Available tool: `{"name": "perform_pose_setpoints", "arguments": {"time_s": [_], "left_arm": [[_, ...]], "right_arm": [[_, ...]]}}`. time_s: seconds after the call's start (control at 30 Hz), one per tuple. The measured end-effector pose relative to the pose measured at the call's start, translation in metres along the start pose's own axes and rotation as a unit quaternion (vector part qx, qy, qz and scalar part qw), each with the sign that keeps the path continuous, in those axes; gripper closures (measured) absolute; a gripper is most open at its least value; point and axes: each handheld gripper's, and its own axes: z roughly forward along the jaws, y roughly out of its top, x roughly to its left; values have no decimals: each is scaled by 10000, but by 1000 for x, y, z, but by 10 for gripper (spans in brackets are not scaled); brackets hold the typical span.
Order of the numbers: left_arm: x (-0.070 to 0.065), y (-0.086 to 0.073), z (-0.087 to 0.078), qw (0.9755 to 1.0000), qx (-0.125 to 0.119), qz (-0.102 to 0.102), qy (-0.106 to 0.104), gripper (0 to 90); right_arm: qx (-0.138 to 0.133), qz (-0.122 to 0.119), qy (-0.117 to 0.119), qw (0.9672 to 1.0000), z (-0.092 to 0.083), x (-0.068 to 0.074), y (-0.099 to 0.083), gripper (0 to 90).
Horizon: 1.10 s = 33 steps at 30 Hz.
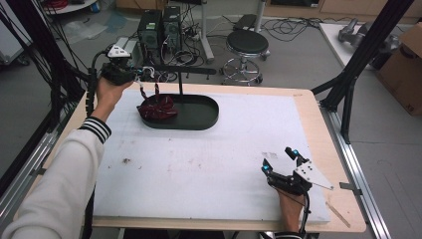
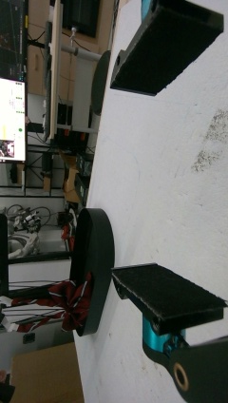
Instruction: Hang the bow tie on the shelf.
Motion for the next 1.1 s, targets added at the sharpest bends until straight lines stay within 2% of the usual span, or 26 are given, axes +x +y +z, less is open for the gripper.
{"name": "perform_pose_setpoints", "arguments": {"time_s": [0.23,0.43,0.57,0.7,0.73,0.83,0.9,0.97,1.03,1.07,1.1], "left_arm": [[0,-2,0,9999,82,16,67,866],[1,-9,-1,9996,171,-9,216,812],[4,-16,-3,9991,174,-48,379,659],[10,-25,-4,9984,112,-161,528,313],[12,-28,-5,9983,60,-209,535,226],[17,-39,-12,9987,-116,-252,427,142],[19,-49,-18,9986,-269,-349,278,130],[17,-60,-27,9970,-593,-492,108,123],[9,-75,-41,9924,-1042,-637,-123,124],[2,-84,-48,9886,-1288,-720,-292,124],[-5,-93,-54,9864,-1406,-715,-472,124]], "right_arm": [[-1,6,6,10000,0,0,0,93],[-5,1,5,10000,0,0,0,94],[-1,6,-1,10000,0,0,0,94],[-4,3,-3,10000,0,0,0,93],[-5,-3,-1,10000,0,0,0,93],[-11,-9,-7,10000,0,0,0,94],[-6,-13,-4,10000,0,0,0,94],[-6,-5,-4,10000,0,0,0,94],[-8,-2,5,10000,0,0,0,94],[-9,-2,-1,10000,0,0,0,93],[-9,-13,-1,10000,0,0,0,94]]}}
